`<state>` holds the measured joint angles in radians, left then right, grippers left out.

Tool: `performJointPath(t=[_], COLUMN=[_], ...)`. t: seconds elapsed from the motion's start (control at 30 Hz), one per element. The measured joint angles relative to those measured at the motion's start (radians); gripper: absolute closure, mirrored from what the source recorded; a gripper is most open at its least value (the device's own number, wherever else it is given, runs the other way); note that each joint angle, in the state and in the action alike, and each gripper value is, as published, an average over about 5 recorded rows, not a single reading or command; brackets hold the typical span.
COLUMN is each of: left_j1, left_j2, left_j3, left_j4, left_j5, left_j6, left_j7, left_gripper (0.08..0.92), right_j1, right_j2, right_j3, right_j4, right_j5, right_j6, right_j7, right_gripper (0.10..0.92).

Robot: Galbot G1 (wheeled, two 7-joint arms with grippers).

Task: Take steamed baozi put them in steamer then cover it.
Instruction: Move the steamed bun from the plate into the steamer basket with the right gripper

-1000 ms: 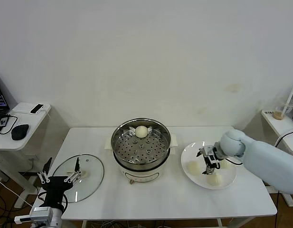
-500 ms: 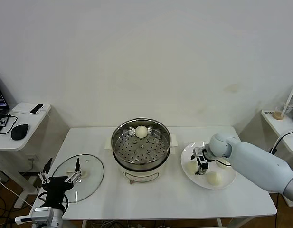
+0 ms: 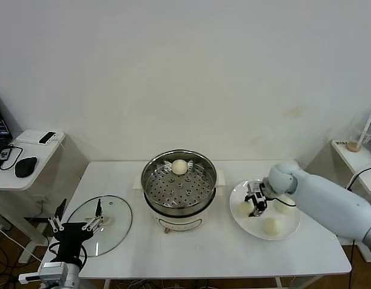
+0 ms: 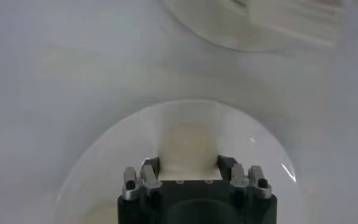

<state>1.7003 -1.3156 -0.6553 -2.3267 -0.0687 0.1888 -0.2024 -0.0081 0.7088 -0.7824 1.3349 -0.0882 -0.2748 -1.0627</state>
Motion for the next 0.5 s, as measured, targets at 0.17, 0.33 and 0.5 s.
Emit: performJointPath(t=[0.17, 0.33, 0.5], left_j1=[-0.003, -0.007, -0.011], left_j2=[0.003, 0.008, 0.016], left_j3=[0.008, 0.013, 0.012], left_j4=[-0.003, -0.004, -0.005], left_j5=[-0.001, -0.002, -0.008], left_j6=[0.0, 0.0, 0.002], left_j7=[0.0, 0.003, 0.002], left_gripper=[0.177, 0.177, 0.177], right_j1=[0.095, 0.216, 0.345], right_j2=[-0.054, -0.076, -0.049], right_j3=[-0.024, -0.059, -0.115], right_j4=[0.039, 0.071, 0.104], right_j5=[0.043, 0.104, 0.177], right_j6=[-0.007, -0.018, -0.041], right_j7=[-0.019, -0.022, -0.009], right_gripper=[0.415, 0.414, 0.411])
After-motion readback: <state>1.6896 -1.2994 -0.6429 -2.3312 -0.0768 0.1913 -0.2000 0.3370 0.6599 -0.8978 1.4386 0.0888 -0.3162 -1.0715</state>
